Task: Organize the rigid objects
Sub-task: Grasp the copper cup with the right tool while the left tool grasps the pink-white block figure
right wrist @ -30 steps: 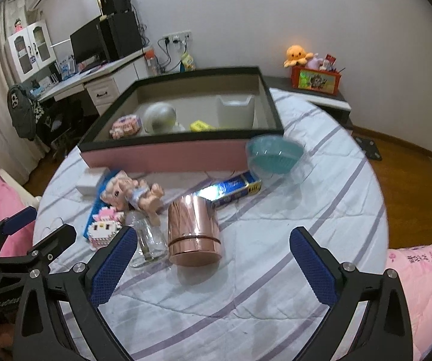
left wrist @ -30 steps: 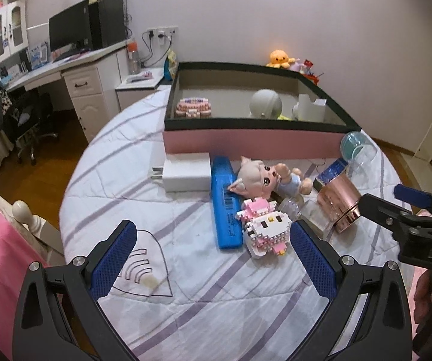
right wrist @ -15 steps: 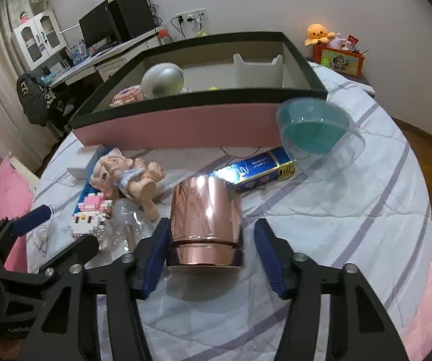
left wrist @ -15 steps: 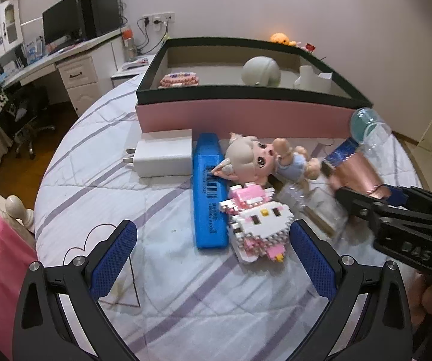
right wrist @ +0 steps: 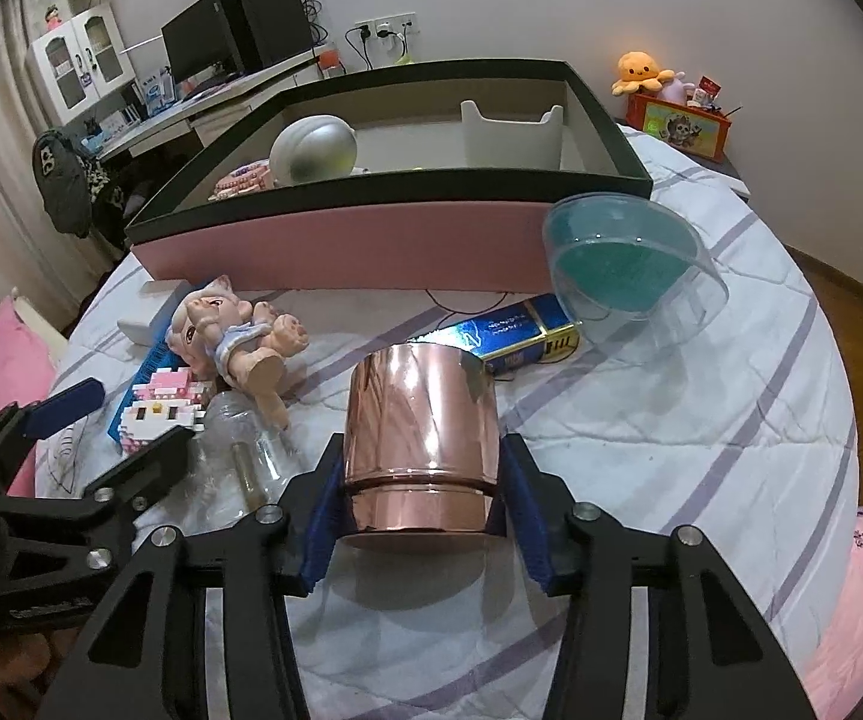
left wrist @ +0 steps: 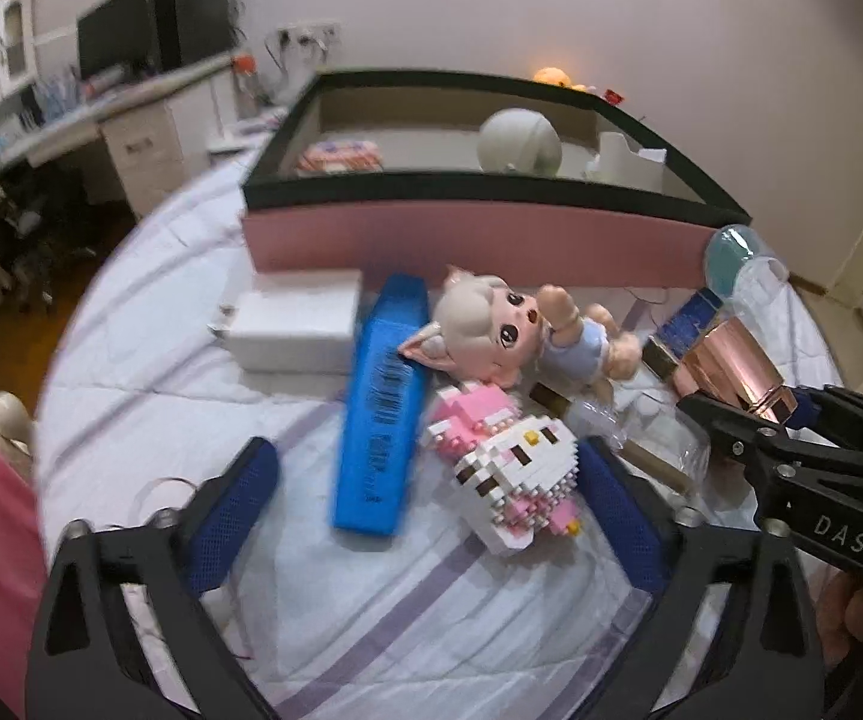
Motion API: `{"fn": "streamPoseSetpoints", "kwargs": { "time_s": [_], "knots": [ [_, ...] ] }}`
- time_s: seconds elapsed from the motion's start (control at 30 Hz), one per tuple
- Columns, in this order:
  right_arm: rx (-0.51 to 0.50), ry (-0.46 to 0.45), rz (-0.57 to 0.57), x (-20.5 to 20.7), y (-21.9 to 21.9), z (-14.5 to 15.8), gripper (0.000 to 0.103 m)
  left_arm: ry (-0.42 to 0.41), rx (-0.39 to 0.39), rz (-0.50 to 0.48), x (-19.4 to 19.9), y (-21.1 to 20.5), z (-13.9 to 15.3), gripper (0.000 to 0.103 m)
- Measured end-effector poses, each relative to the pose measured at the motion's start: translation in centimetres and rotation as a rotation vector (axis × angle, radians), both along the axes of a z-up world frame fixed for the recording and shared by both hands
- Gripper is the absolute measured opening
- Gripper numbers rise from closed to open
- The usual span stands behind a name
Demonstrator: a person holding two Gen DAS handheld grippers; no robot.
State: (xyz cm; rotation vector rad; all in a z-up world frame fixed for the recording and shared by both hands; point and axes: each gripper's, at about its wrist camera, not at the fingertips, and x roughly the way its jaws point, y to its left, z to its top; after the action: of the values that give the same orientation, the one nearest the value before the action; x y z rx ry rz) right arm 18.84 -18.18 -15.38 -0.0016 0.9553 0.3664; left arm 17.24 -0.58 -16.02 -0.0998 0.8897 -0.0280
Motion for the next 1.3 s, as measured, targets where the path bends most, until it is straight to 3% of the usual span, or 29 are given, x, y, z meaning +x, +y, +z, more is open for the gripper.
{"fn": "streamPoseSetpoints", "kwargs": {
  "time_s": [0.13, 0.3, 0.4, 0.57, 0.63, 0.67, 1.3],
  "knots": [
    [0.004, 0.002, 0.0, -0.4, -0.5, 0.0, 0.047, 0.001, -0.032, -0.006, -0.4, 1.3, 0.1, 0.062],
    [0.001, 0.004, -0.001, -0.6, -0.7, 0.1, 0.047, -0.011, -0.039, 0.007, -2.0, 2.4, 0.4, 0.061],
    [-0.006, 0.002, -0.002, -0.5, -0.4, 0.0, 0.047, -0.022, -0.021, 0.027, -2.1, 2.4, 0.3, 0.077],
    [-0.02, -0.005, 0.004, -0.6, 0.0, -0.1, 0.047, -0.022, -0.013, 0.02, -1.9, 2.3, -0.2, 0.065],
    [-0.014, -0.006, 0.004, -0.9, -0.2, -0.1, 0.047, -0.025, -0.021, 0.018, -2.2, 2.6, -0.1, 0.049],
    [-0.01, -0.006, 0.001, -1.1, -0.3, -0.1, 0.047, -0.024, -0.032, 0.018, -2.5, 2.9, 0.0, 0.048],
    [0.051, -0.044, -0.015, -2.8, -1.4, 2.7, 0.047, -0.079, -0.063, -0.011, -4.7, 3.4, 3.7, 0.047]
  ]
}}
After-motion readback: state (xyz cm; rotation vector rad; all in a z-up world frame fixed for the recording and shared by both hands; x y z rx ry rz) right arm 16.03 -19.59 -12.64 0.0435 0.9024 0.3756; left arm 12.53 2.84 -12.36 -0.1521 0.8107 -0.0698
